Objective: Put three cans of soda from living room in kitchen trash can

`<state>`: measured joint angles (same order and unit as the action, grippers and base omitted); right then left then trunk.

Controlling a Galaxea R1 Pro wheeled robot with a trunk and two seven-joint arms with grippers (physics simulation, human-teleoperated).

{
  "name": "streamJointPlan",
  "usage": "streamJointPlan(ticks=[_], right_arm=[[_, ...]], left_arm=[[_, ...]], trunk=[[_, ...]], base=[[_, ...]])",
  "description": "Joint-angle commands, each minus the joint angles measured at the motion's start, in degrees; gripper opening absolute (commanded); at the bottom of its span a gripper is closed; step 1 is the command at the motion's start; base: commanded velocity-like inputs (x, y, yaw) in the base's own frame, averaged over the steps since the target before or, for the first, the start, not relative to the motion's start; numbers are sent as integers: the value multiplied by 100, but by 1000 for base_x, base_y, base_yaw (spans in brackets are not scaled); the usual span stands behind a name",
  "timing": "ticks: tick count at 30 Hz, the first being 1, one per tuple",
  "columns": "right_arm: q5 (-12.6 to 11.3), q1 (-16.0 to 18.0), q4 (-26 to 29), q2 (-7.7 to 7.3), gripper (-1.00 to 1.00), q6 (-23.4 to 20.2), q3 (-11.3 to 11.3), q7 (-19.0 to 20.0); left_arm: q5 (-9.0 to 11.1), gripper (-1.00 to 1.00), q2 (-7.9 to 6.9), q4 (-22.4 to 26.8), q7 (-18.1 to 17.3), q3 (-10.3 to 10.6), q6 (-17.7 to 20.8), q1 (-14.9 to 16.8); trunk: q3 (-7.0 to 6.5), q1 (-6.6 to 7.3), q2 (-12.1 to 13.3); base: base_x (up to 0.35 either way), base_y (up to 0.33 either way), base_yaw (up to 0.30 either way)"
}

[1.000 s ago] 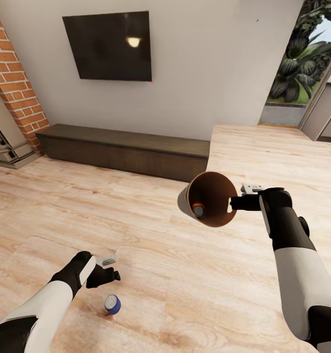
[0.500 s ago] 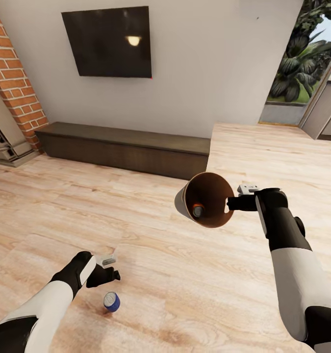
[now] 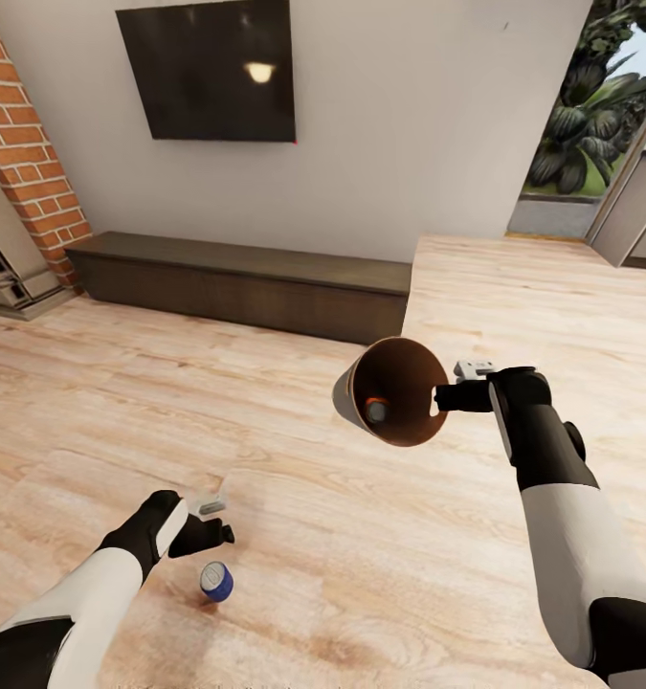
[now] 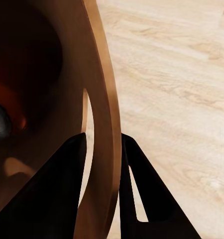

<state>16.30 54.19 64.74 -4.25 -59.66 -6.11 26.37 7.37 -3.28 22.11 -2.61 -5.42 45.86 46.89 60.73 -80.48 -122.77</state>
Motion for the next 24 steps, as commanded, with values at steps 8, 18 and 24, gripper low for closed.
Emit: streamJointPlan(ticks=[8, 18, 24], right_arm=[[-144, -3, 4, 19, -100, -16, 13, 35], [-144, -5, 7, 110, -100, -11, 22, 35], [-138, -16, 6, 169, -100, -10, 112, 28]], left_arm=[[3, 100, -3, 6, 487, 115, -566, -2], [8, 100, 2, 20, 739, 120, -830, -3], [16, 100, 22, 73, 751, 173, -921, 27]], trunk=[[212, -175, -323], [481, -395, -724], [642, -527, -965]], base=[[0, 0, 0], [0, 0, 0], [0, 0, 0]])
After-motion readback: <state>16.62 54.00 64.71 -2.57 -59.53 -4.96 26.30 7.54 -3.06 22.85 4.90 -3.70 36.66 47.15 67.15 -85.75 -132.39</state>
